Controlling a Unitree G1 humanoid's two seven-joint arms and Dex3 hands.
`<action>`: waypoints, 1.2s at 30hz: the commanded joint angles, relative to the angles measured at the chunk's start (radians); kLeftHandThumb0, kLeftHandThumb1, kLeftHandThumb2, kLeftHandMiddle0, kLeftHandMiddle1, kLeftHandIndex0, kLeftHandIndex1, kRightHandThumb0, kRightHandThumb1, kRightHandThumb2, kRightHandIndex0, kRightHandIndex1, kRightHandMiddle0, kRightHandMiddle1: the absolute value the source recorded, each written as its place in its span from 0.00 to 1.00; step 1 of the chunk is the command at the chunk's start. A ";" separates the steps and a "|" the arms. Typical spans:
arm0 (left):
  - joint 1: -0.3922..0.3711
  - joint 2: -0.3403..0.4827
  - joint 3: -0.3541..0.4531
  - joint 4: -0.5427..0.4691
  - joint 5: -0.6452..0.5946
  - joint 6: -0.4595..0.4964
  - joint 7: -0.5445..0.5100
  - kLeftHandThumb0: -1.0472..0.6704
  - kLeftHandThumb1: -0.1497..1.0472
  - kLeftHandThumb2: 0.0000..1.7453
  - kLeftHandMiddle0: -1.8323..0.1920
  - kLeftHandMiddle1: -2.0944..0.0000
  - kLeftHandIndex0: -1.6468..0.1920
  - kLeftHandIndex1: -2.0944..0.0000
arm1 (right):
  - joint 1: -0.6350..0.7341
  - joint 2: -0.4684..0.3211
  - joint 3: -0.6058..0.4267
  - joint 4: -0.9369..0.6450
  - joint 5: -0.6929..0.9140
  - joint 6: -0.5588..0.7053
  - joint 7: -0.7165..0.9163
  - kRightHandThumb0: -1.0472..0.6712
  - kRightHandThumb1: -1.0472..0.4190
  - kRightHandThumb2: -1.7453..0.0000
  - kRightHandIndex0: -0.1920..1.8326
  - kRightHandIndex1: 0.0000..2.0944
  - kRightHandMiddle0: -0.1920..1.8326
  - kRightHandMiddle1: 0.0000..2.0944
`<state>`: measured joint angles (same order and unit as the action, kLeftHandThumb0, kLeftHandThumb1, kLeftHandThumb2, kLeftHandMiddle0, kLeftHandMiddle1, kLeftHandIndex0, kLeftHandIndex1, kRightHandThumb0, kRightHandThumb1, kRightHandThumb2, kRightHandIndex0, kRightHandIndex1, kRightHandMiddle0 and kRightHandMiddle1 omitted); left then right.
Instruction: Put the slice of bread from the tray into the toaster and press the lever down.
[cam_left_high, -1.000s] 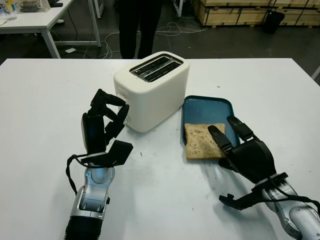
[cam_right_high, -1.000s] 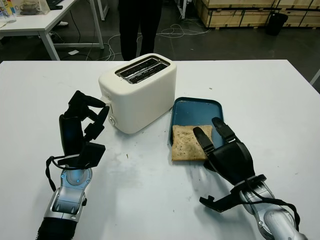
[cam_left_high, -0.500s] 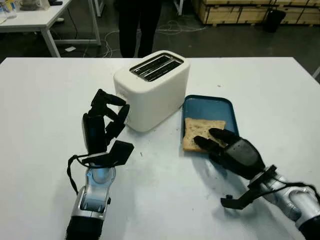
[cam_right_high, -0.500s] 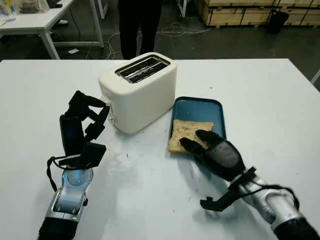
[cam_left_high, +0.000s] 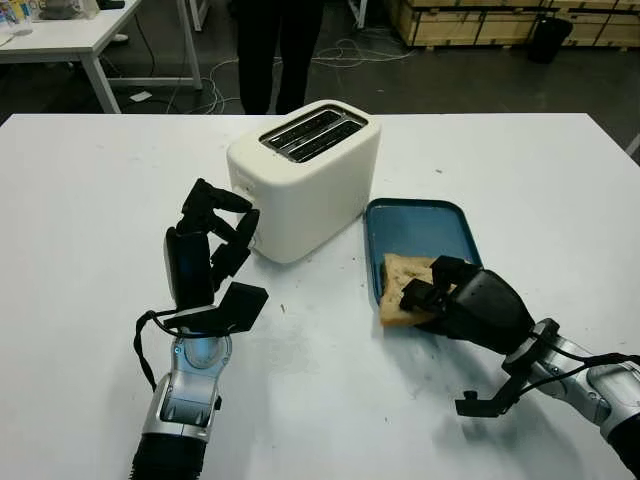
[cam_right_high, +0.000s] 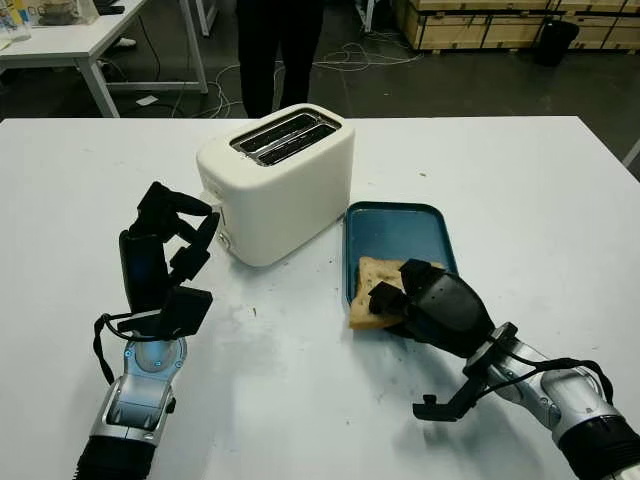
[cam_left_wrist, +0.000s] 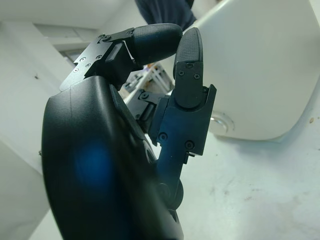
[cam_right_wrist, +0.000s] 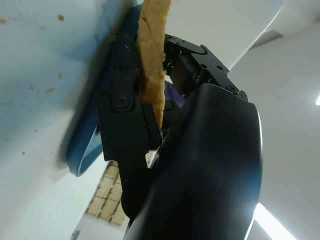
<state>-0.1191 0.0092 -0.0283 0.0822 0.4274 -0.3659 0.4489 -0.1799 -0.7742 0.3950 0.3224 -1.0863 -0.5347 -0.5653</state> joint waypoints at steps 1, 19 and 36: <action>0.005 0.002 -0.004 0.000 -0.002 -0.025 0.008 0.40 0.89 0.13 0.52 0.17 0.60 0.25 | 0.008 -0.002 0.003 -0.012 -0.011 0.002 -0.043 0.34 0.09 0.86 0.46 0.83 0.34 0.83; 0.007 0.005 -0.007 0.003 0.011 -0.020 0.012 0.39 0.89 0.13 0.51 0.17 0.60 0.24 | -0.149 0.056 -0.094 0.001 0.148 -0.053 -0.199 0.42 0.09 0.84 0.44 0.83 0.27 0.83; 0.002 0.002 -0.006 0.001 0.005 -0.017 0.010 0.39 0.89 0.13 0.52 0.17 0.61 0.25 | -0.949 0.118 -0.172 0.646 0.773 -0.316 0.692 0.44 0.09 0.89 0.53 0.83 0.45 0.75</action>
<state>-0.1157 0.0107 -0.0311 0.0826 0.4349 -0.3746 0.4558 -1.0243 -0.6861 0.2302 0.8985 -0.3262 -0.8449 0.0920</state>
